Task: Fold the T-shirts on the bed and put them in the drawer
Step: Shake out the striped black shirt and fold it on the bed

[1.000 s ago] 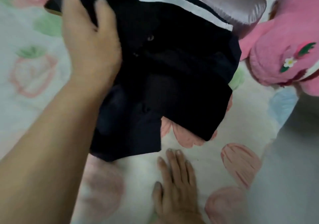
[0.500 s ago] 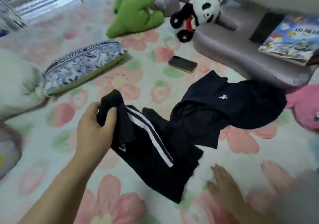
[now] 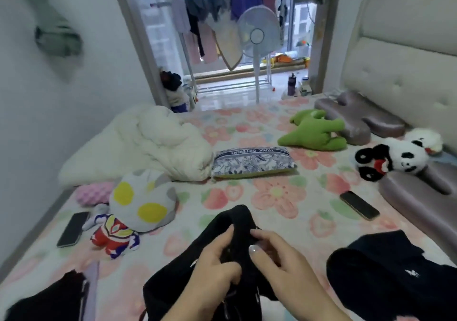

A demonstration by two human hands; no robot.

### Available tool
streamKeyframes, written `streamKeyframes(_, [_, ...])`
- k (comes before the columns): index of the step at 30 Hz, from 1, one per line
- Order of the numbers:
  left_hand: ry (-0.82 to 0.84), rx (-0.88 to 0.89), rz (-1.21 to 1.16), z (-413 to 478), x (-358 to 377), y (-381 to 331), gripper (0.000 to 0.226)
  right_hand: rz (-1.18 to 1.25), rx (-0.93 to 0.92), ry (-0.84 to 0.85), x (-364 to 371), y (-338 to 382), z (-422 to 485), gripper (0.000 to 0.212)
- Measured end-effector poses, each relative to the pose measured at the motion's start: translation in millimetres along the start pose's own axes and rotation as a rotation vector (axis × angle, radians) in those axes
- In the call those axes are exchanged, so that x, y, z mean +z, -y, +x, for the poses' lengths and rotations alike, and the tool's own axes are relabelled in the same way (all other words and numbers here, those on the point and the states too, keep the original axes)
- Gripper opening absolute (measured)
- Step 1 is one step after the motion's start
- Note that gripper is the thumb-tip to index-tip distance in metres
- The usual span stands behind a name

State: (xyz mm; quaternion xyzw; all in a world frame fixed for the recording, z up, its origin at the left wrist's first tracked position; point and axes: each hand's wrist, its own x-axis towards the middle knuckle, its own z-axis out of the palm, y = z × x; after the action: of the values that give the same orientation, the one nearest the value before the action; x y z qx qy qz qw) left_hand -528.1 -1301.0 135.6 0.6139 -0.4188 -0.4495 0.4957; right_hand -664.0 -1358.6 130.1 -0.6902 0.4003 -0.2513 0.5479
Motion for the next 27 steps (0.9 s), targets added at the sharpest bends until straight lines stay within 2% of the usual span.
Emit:
streamKeyframes(2, [-0.023,0.121,0.183,-15,-10,-6,0.060,-0.053,-0.046,0.038,18,28,-6,0.030])
streamKeyframes(3, [-0.022,0.162,0.310,-22,-16,-13,0.049,-0.080,-0.080,0.019,23,40,-8,0.035])
streamKeyframes(5, [-0.143,0.280,0.409,-31,-30,-28,0.026,-0.120,-0.155,-0.013,27,61,-11,0.040])
streamKeyframes(6, [-0.194,0.336,0.424,-33,-39,-35,0.029,-0.155,-0.206,-0.014,26,73,-12,0.038])
streamKeyframes(8, [-0.234,0.503,0.634,-42,-53,-54,0.056,-0.257,-0.343,-0.019,22,98,-9,0.025])
streamKeyframes(9, [-0.261,0.572,0.724,-45,-59,-62,0.062,-0.299,-0.411,-0.029,20,112,-7,0.017])
streamKeyframes(10, [-0.293,0.587,0.743,-49,-64,-70,0.066,-0.327,-0.462,-0.056,19,126,-6,0.011])
streamKeyframes(13, [-0.427,0.557,0.647,-53,-66,-77,0.089,-0.297,-0.606,-0.210,11,167,-1,0.006])
streamKeyframes(15, [-0.424,0.382,0.551,-55,-69,-76,0.098,-0.247,-0.668,-0.341,0,194,5,0.011])
streamKeyframes(16, [-0.402,0.309,0.556,-56,-72,-76,0.095,-0.236,-0.678,-0.404,-7,205,8,0.015])
streamKeyframes(17, [-0.376,0.267,0.596,-56,-78,-76,0.083,-0.245,-0.678,-0.465,-17,214,12,0.018])
streamKeyframes(19, [-0.389,0.203,0.633,-53,-93,-88,0.041,-0.334,-0.663,-0.583,-39,225,19,0.019])
streamKeyframes(20, [-0.433,0.184,0.622,-51,-103,-96,0.032,-0.409,-0.645,-0.636,-50,226,21,0.018])
streamKeyframes(22, [-0.487,0.184,0.560,-49,-123,-119,0.032,-0.587,-0.609,-0.707,-69,221,26,0.009])
streamKeyframes(23, [-0.464,0.182,0.514,-48,-132,-134,0.035,-0.666,-0.590,-0.698,-76,217,27,0.012])
streamKeyframes(24, [-0.420,0.174,0.475,-48,-139,-149,0.038,-0.745,-0.560,-0.636,-80,211,28,0.023])
streamKeyframes(27, [-0.302,0.155,0.486,-43,-152,-186,0.038,-0.937,-0.426,-0.252,-83,191,29,0.054])
